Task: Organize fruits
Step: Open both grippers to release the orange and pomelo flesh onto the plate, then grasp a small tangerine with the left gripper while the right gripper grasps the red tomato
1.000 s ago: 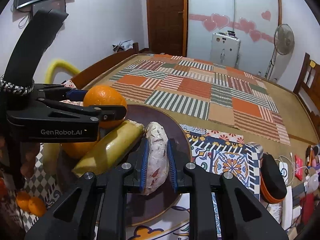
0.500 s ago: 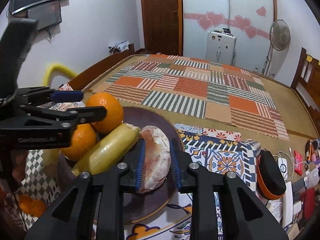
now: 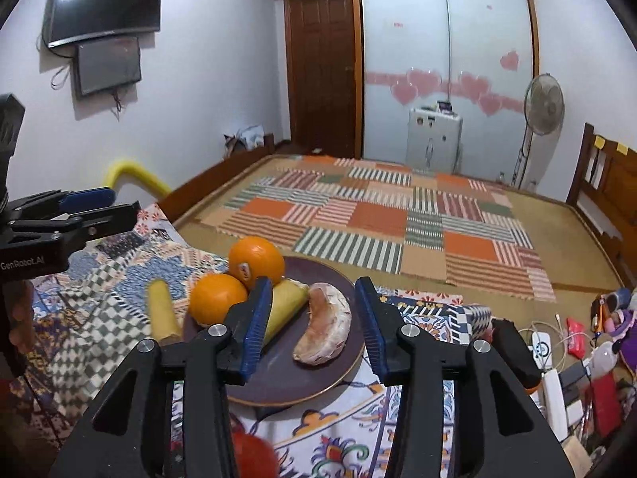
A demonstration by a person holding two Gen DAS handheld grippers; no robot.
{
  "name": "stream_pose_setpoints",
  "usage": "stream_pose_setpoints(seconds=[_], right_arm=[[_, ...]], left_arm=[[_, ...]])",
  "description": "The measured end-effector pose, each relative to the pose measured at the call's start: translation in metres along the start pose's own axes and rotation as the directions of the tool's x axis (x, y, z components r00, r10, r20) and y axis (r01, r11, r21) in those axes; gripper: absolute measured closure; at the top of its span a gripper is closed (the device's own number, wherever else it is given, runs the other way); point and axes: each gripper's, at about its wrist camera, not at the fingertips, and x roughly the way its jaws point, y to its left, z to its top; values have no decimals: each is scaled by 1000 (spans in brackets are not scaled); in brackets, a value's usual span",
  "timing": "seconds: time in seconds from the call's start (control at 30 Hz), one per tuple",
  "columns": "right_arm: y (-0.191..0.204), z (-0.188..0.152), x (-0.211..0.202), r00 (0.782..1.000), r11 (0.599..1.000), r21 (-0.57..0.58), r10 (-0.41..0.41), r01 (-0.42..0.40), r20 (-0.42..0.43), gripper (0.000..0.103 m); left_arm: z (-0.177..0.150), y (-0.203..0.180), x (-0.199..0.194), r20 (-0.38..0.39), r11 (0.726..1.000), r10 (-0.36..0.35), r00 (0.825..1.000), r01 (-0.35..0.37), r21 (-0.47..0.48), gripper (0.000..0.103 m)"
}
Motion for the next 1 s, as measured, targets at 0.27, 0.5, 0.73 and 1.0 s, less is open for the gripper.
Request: stream_pose_setpoints(seconds=[0.27, 0.5, 0.73, 1.0], right_arm=[[14, -15, -34, 999, 1000, -21, -14, 15, 42, 55], [29, -45, -49, 999, 999, -34, -12, 13, 31, 50], [35, -83, -40, 1000, 1000, -14, -2, 2, -31, 50], [31, -104, -17, 995, 1000, 11, 13, -12, -97, 49]], left_arm=[[-42, 11, -48, 30, 999, 55, 998, -55, 1, 14], [-84, 12, -54, -19, 999, 48, 999, -48, -4, 14], [-122, 2, -42, -73, 1000, 5, 997, -7, -28, 14], [-148, -4, -20, -137, 995, -69, 988, 59, -76, 15]])
